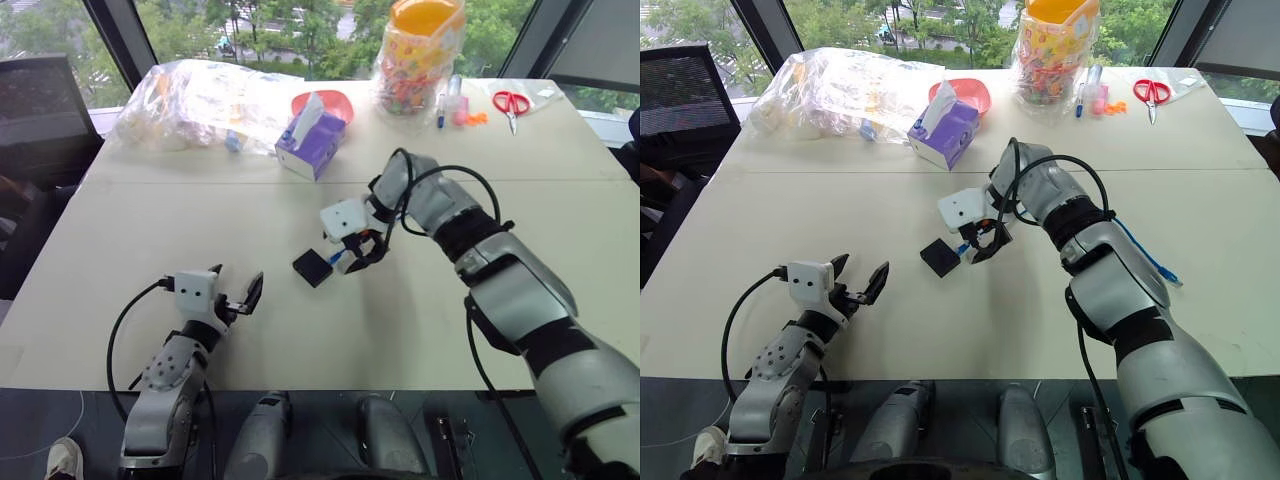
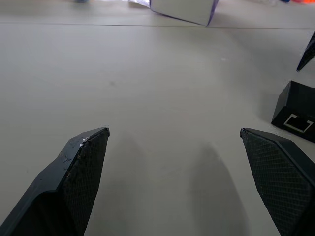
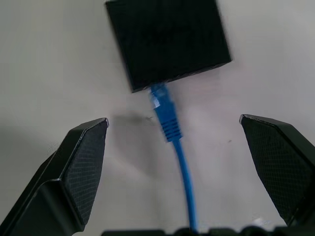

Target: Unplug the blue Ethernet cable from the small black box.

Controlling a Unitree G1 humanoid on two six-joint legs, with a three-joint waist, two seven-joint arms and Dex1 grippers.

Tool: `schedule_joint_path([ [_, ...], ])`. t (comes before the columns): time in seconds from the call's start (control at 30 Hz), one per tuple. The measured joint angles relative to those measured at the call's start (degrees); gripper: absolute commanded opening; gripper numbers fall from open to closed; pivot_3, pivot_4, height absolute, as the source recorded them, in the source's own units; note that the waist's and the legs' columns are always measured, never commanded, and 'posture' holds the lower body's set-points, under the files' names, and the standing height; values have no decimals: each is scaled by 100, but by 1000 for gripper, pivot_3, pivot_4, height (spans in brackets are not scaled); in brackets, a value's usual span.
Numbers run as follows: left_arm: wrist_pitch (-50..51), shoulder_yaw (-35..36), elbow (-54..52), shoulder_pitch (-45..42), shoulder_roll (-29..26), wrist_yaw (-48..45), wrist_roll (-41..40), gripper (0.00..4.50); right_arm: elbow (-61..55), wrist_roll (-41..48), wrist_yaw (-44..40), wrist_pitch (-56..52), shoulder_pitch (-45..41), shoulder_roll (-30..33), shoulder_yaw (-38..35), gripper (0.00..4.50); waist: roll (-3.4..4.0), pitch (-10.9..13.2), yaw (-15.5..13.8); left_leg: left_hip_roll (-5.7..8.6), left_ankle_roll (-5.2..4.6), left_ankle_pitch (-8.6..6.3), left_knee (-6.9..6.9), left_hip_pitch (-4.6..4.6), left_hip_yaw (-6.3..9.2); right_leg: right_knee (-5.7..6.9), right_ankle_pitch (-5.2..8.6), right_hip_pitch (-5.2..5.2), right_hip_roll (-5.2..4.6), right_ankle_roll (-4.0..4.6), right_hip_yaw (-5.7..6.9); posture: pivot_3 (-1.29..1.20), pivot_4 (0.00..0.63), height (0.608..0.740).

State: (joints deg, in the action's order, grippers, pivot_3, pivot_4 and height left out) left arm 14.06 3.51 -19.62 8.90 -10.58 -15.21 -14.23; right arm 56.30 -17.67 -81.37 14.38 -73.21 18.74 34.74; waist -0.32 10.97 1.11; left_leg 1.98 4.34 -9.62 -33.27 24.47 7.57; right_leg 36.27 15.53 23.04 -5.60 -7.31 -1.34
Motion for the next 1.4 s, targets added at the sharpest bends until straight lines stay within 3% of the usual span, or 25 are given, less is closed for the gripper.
schedule_joint_path([
  [0.27,-84,-1,-85,75,8,74,4,4460,958,-651,578,683,-394,-238,147,4500,1,-1,6,0,11,7,4,-4,0,16,0,7,2,1,-2,0,150,726],
  [0.37,-99,-1,-85,107,5,78,9,4500,1063,-712,548,818,-417,-285,134,3648,2,-1,12,0,13,9,4,-8,0,22,0,6,2,1,-3,0,150,726],
  [0.6,-98,33,-91,156,-71,45,-14,4500,1136,-823,214,1019,-400,-364,133,158,1,-1,93,0,23,17,3,-16,1,69,1,18,2,2,-6,0,150,726],
  [0.97,1414,594,-657,-216,-1112,-1010,-1847,4500,602,-505,291,1092,-131,-142,-356,63,2,-1,147,-1,32,24,3,-18,11,95,3,28,6,4,-6,0,150,726],
  [1.17,1975,789,-564,-1225,-1332,-1078,-2442,4500,-307,-434,2109,1427,295,278,-977,63,-3,-3,122,1,39,30,2,-17,14,94,2,23,5,2,-6,0,150,726],
  [1.4,2552,875,-161,-1918,-1502,-1262,-3013,4500,-1570,-904,4287,1987,1649,787,-1318,63,-8,-4,160,0,39,30,3,-18,11,99,1,29,6,0,-9,0,150,726],
])
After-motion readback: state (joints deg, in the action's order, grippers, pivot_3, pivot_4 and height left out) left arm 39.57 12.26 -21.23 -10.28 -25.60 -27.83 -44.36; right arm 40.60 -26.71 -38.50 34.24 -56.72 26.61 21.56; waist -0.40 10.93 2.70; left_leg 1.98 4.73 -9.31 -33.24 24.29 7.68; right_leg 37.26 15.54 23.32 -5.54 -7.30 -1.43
